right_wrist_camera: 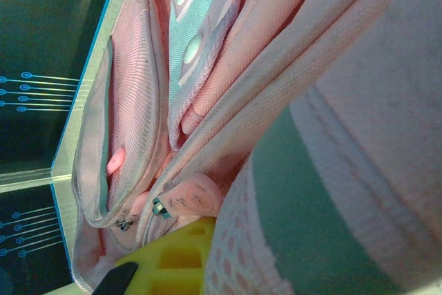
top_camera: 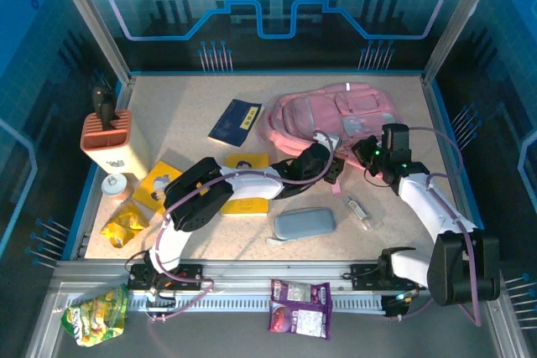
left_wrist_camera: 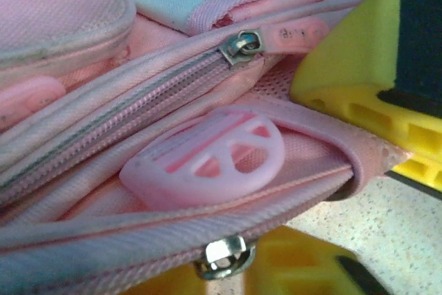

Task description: Pack books, pencil case, and school supplies into a backpack

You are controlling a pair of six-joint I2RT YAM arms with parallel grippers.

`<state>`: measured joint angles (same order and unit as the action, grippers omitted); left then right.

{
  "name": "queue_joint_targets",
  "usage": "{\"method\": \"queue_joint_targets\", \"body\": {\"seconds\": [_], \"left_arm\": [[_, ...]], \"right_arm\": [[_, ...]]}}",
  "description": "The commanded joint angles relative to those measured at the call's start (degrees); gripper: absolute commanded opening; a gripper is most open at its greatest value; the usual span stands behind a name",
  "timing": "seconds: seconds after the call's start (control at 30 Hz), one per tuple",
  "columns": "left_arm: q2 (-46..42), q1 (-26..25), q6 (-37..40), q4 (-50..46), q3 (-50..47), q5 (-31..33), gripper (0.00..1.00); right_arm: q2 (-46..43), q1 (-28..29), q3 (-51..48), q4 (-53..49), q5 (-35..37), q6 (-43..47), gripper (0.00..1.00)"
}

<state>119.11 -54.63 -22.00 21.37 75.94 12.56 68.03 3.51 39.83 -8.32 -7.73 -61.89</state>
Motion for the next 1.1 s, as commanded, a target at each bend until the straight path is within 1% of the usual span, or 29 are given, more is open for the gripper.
{"method": "queue_joint_targets", "body": {"seconds": [0.0,0.07,0.1,0.23,0.3,0.37,0.6,0.77,0.83,0.87,0.9,0.93,0.97,1.07], "left_arm": [[-0.95,0.49,1.62,2.54,0.98,1.78,0.07],[-1.96,0.53,0.96,2.93,-0.75,2.21,0.01],[-2.4,0.64,0.74,3.22,-1.55,1.98,0.0],[-4.37,1.1,-0.44,4.38,-5.28,1.49,0.0],[-5.08,1.67,-1.08,5.56,-7.04,0.0,0.0],[-5.63,2.22,-1.95,4.5,-7.93,-0.28,0.0],[-7.81,3.77,-1.4,5.53,-11.93,-1.24,0.0],[-7.93,4.08,0.75,6.08,-11.1,-7.34,0.0],[-7.52,3.92,1.28,6.84,-10.48,-11.62,0.0],[-7.17,3.62,1.47,6.76,-9.92,-12.51,0.08],[-6.82,3.28,1.91,6.98,-9.64,-12.89,0.12],[-6.49,2.81,2.67,7.42,-9.41,-12.52,0.14],[-6.22,2.32,3.55,7.91,-9.24,-11.33,0.18],[-5.26,1.81,5.46,9.84,-8.62,-10.18,0.31]], "right_arm": [[-0.99,1.23,1.45,0.5,-1.51,0.84,0.0],[-0.98,0.92,1.71,0.1,-1.12,1.32,0.0],[-0.97,0.72,1.74,-0.13,-0.99,1.37,0.0],[-0.72,-0.69,1.51,0.41,-1.84,1.29,0.0],[-0.54,-1.25,1.73,0.23,-2.15,1.53,0.0],[-0.44,-1.87,1.74,0.23,-2.38,1.75,0.0],[-0.18,-4.28,1.75,-0.21,-3.71,2.91,0.0],[-0.27,-4.31,1.39,0.55,-4.39,2.24,0.0],[-0.21,-4.25,1.43,1.01,-5.03,1.87,0.0],[-0.26,-4.19,1.58,1.11,-5.18,1.77,0.0],[-0.31,-4.03,1.68,1.04,-5.19,1.85,0.0],[-0.35,-3.95,1.71,0.89,-5.04,1.84,0.0],[-0.44,-3.86,1.74,0.89,-4.88,1.77,0.0],[-0.37,-3.71,1.74,1.11,-5.02,1.61,0.0]]}}
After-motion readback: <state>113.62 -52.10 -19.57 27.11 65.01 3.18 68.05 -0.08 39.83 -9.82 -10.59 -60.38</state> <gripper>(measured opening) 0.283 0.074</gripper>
